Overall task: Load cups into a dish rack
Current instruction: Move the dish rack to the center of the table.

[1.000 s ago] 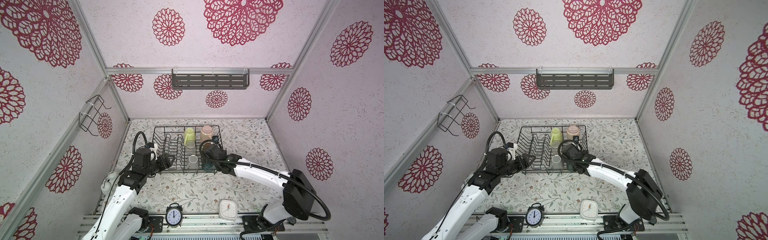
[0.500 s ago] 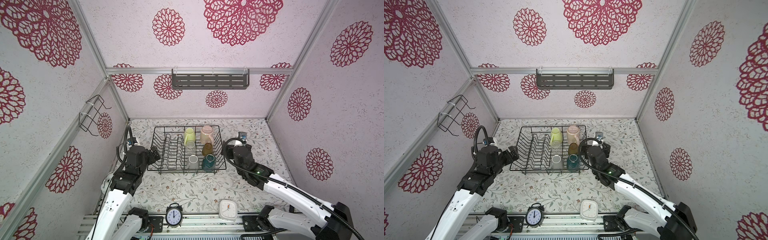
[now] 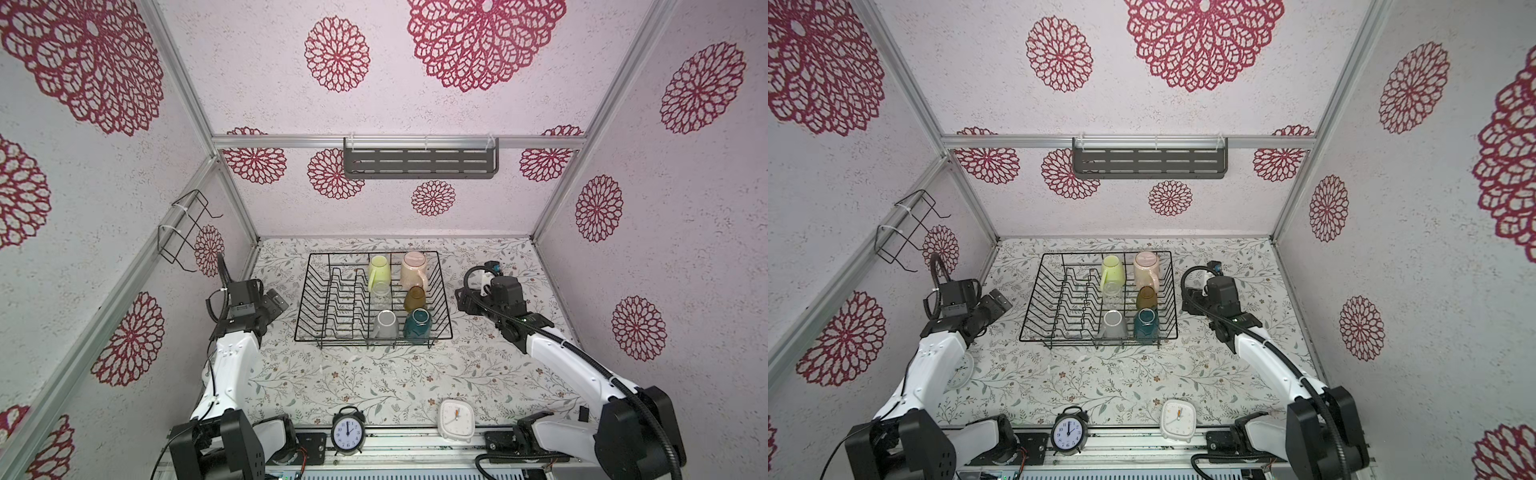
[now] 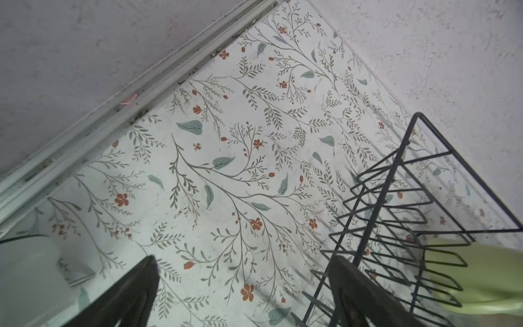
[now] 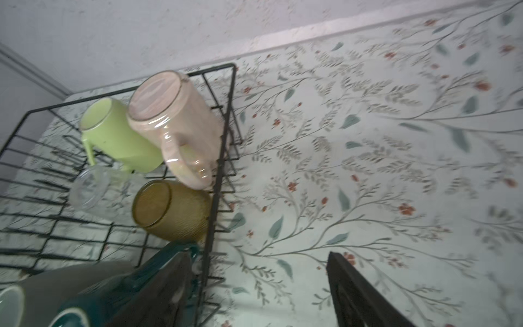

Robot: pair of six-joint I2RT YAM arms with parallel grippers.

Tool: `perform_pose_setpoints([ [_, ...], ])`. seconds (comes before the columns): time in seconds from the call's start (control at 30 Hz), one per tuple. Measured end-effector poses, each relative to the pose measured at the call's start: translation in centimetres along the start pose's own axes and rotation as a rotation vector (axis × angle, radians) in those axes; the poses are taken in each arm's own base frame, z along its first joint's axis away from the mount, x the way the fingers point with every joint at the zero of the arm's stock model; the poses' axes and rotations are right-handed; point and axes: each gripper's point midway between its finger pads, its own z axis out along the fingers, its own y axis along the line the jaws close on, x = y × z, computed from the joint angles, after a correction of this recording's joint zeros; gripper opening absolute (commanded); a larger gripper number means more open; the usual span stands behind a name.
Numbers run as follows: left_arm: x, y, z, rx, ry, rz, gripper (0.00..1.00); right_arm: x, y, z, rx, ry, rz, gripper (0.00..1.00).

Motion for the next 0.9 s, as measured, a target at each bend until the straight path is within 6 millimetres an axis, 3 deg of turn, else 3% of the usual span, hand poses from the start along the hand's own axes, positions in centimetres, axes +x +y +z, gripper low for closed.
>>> perform_pose_setpoints([
  [0.1, -0.8, 0.9, 0.8, 0.001, -0.006, -0.046, 0.97, 0.7, 1.1, 1.1, -0.061, 0.067, 0.002, 0.6],
  [0.27, -0.6, 0.7, 1.9, 0.013, 0.012, -0.035, 0.97, 1.7, 2.2, 3.1, -0.12, 0.149, 0.012, 0.43],
  [0.33, -0.8, 0.6, 2.0, 0.023, -0.001, -0.025, 0.97, 2.0, 2.3, 3.8, -0.128, 0.177, 0.019, 0.43],
  [0.6, -0.8, 0.6, 2.6, 0.038, -0.03, 0.005, 0.97, 2.4, 2.9, 5.4, -0.143, 0.228, 0.023, 0.12],
  [0.77, -1.2, 0.3, 3.1, 0.05, -0.048, 0.024, 0.97, 2.2, 2.4, 5.5, -0.099, 0.228, 0.069, 0.01],
  [0.9, -1.3, 0.0, 3.4, 0.064, -0.049, 0.034, 0.97, 2.0, 1.8, 5.6, -0.067, 0.216, 0.074, 0.0],
])
